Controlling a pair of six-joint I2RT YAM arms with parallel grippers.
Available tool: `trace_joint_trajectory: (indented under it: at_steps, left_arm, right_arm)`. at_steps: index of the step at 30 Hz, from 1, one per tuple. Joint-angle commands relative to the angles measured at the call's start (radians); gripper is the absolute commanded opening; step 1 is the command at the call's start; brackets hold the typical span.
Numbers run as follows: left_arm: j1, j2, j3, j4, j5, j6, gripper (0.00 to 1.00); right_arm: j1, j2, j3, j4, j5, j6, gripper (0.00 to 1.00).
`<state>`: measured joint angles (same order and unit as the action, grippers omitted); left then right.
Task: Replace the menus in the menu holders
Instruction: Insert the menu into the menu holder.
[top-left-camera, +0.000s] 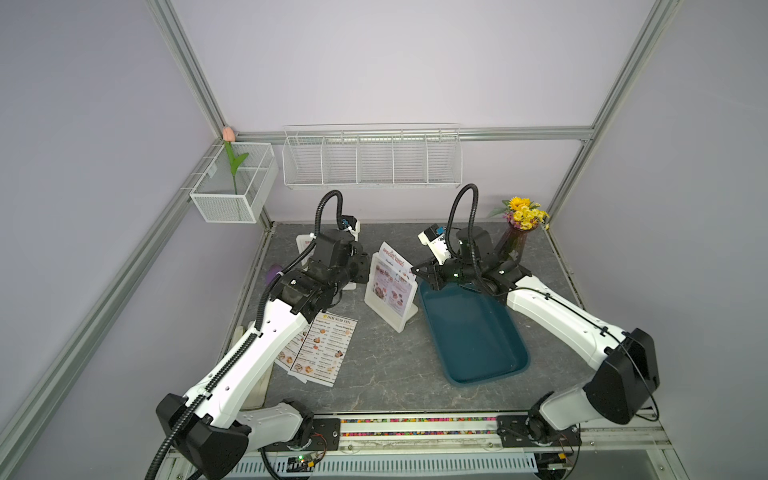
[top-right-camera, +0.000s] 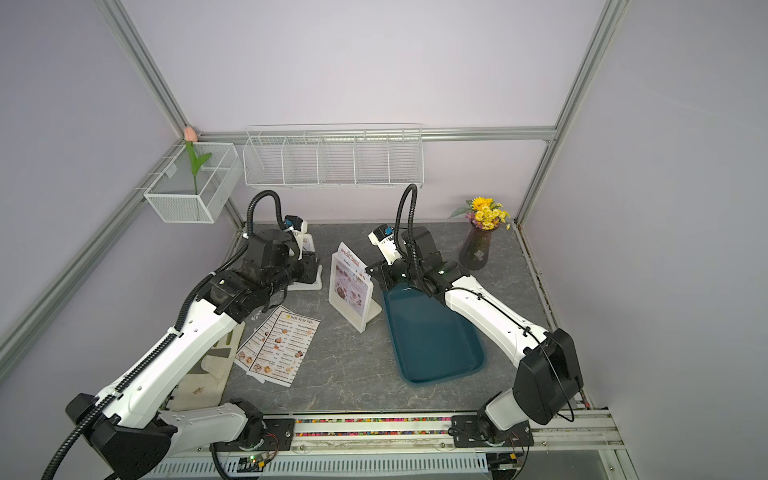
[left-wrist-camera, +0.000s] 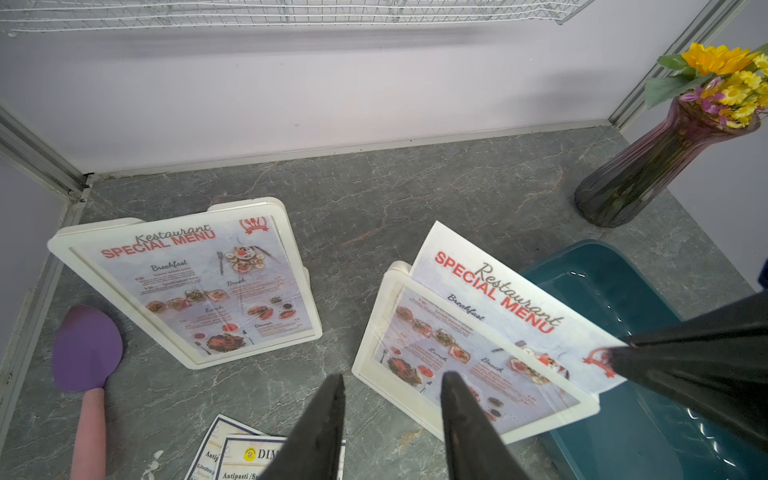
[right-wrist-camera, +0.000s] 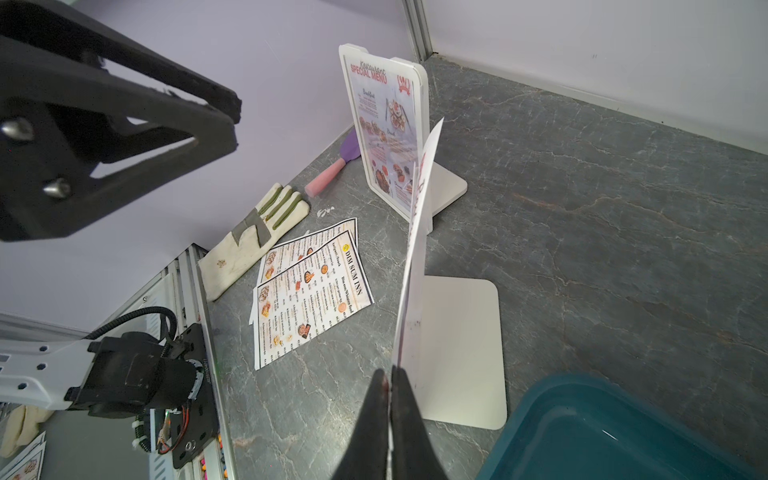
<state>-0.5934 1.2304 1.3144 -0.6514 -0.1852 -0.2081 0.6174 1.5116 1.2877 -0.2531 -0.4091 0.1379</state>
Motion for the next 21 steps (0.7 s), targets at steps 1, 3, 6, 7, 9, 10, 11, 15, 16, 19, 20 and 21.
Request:
trace_joint_trajectory:
  at_steps: [1,3,6,7,9,10,11,15,16,19,20,21]
  left_arm:
    - [0.006,-0.018,-0.019,0.001,-0.007,-0.019,0.41]
    - [0.006,-0.028,-0.027,0.005,-0.010,-0.024,0.41]
    - [0.007,-0.030,-0.029,0.008,-0.008,-0.025,0.41]
    - [0.007,-0.029,-0.030,0.009,-0.008,-0.025,0.41]
    - [0.007,-0.029,-0.028,0.009,-0.008,-0.024,0.41]
    - [0.006,-0.030,-0.028,0.010,-0.006,-0.025,0.41]
    - [0.007,-0.029,-0.028,0.013,-0.004,-0.023,0.41]
    - [0.007,-0.025,-0.024,0.016,-0.004,-0.020,0.41]
    - [0.007,-0.025,-0.023,0.016,-0.002,-0.020,0.41]
    - [0.007,-0.025,-0.026,0.021,0.000,-0.020,0.41]
    - [0.007,-0.024,-0.027,0.022,0.001,-0.021,0.41]
    - [0.007,-0.024,-0.027,0.024,0.003,-0.022,0.41]
  right_arm:
    - [0.007,0.024,0.024,-0.015,-0.014,-0.027,0.08]
    - [0.012,0.033,0.022,-0.024,-0.016,-0.034,0.08]
    - [0.018,0.045,0.022,-0.038,-0.016,-0.041,0.07]
    - [0.020,0.048,0.025,-0.045,-0.016,-0.043,0.08]
    - [0.025,0.050,0.027,-0.057,-0.016,-0.046,0.08]
    - [0.025,0.048,0.027,-0.063,-0.012,-0.045,0.09]
    - [0.025,0.043,0.027,-0.070,-0.009,-0.043,0.09]
    - [0.014,0.015,0.030,-0.075,0.022,-0.036,0.12]
    - [0.009,0.009,0.035,-0.075,0.023,-0.034,0.13]
    - [0.003,0.004,0.052,-0.078,0.028,-0.029,0.16]
    - [0.001,0.005,0.057,-0.081,0.031,-0.030,0.17]
    - [0.002,0.005,0.059,-0.083,0.032,-0.029,0.17]
